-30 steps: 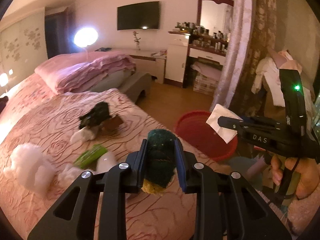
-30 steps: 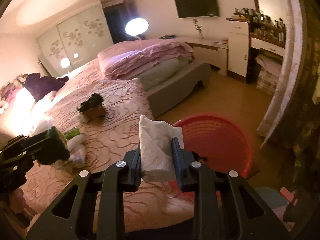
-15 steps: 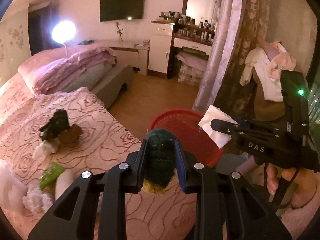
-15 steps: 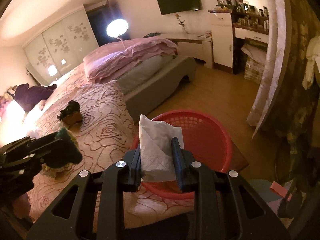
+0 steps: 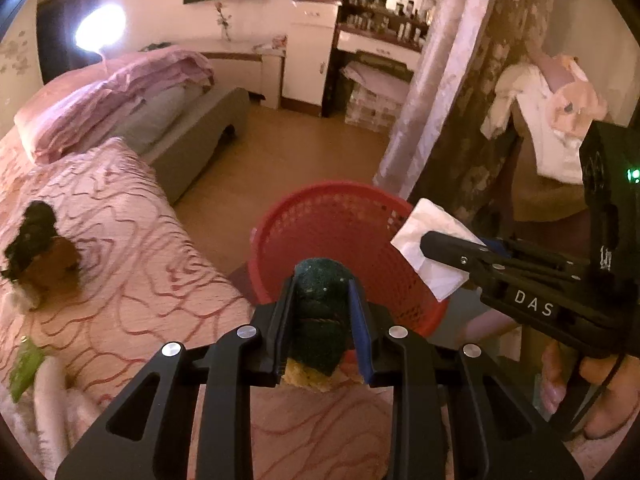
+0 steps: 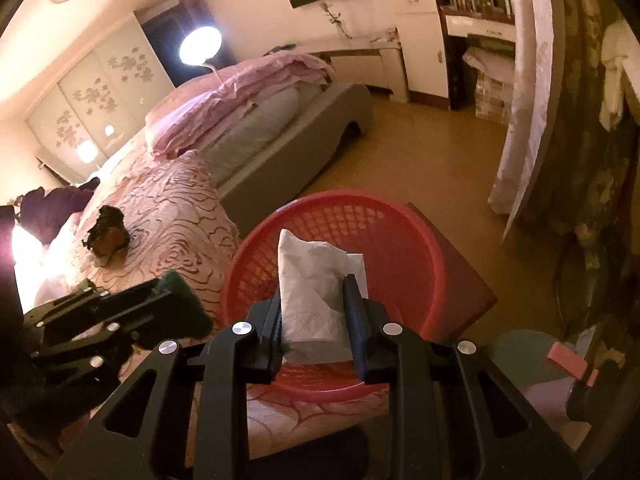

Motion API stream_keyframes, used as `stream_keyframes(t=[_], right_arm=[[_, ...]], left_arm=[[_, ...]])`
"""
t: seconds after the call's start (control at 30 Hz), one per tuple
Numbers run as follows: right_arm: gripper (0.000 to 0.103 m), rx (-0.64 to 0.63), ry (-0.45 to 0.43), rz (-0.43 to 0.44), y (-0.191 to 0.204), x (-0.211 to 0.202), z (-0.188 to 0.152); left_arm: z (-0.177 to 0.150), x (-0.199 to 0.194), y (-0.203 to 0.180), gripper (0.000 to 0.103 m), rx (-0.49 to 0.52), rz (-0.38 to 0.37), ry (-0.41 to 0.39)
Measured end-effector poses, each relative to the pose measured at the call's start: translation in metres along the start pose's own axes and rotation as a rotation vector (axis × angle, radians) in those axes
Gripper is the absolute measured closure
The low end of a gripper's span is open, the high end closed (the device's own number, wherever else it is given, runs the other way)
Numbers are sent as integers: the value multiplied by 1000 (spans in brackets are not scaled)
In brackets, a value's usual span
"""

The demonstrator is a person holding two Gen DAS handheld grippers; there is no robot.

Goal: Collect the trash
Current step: 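Carry the tissue and green sock to the red basket and open both grippers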

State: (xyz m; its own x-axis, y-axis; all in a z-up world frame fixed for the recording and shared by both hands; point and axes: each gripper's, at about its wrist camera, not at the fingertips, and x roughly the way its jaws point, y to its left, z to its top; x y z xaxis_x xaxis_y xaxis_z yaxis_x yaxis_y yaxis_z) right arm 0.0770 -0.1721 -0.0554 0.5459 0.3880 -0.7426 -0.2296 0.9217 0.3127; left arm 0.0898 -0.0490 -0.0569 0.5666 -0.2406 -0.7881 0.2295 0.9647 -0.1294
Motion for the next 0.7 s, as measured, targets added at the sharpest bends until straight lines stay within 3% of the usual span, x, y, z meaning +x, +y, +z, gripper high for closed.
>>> stream_keyframes(t=[0.17,0.27,0.5,0.7], right_arm=[[75,10,31,0,-6,13,-1],[65,20,43,-2,-9,18,-1],[47,36,36,-18,-14,23,-1],[45,42,21,-45,-15,18,-1]], left_arm=[[-2,20,-4,77,4,-11,45],[-3,26,-2,73,-3,-19,63],[-2,25,5,40,-31,-28,48],[-2,13,14,37,-57,-10,18]])
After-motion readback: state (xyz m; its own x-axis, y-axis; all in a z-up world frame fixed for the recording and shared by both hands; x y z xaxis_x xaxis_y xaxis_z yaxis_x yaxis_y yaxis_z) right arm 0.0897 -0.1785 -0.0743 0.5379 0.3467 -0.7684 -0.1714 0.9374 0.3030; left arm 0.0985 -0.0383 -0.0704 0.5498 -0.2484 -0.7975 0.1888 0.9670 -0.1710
